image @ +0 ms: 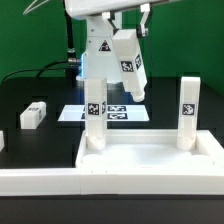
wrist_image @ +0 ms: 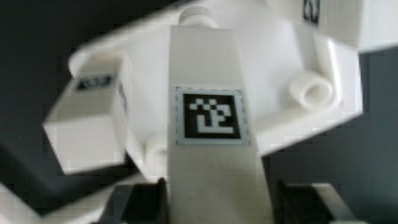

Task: Assemble desk

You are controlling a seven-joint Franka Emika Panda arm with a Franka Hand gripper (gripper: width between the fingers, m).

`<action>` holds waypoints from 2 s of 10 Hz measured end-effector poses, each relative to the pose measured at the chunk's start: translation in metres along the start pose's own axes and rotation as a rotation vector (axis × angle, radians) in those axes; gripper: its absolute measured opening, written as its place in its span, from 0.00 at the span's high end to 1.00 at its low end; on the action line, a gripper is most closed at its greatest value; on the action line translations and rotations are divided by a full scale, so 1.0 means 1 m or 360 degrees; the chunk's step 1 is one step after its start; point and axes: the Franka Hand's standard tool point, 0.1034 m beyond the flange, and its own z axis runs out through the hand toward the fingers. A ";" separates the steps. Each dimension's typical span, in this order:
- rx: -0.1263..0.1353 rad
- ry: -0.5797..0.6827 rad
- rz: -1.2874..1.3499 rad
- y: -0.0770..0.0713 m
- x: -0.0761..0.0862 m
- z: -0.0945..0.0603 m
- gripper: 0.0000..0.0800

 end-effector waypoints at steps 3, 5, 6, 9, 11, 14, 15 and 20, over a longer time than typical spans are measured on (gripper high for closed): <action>-0.0008 0.0252 -0.0048 -0.055 0.025 -0.006 0.64; 0.0046 0.0346 -0.0069 -0.083 0.023 -0.011 0.64; 0.0054 0.0336 -0.0065 -0.082 0.023 -0.010 0.64; 0.0070 0.0323 -0.0075 -0.083 0.023 -0.007 0.64; 0.0041 0.0378 -0.0291 -0.091 0.040 0.013 0.64; 0.0053 0.0420 -0.0490 -0.109 0.039 0.026 0.64; 0.0054 0.0419 -0.0495 -0.109 0.040 0.026 0.64; 0.0058 0.0469 -0.0607 -0.113 0.038 0.044 0.64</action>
Offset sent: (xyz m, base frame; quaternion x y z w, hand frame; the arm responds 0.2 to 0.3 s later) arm 0.0538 0.0114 0.0373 -0.0345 0.2371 -0.0098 0.9708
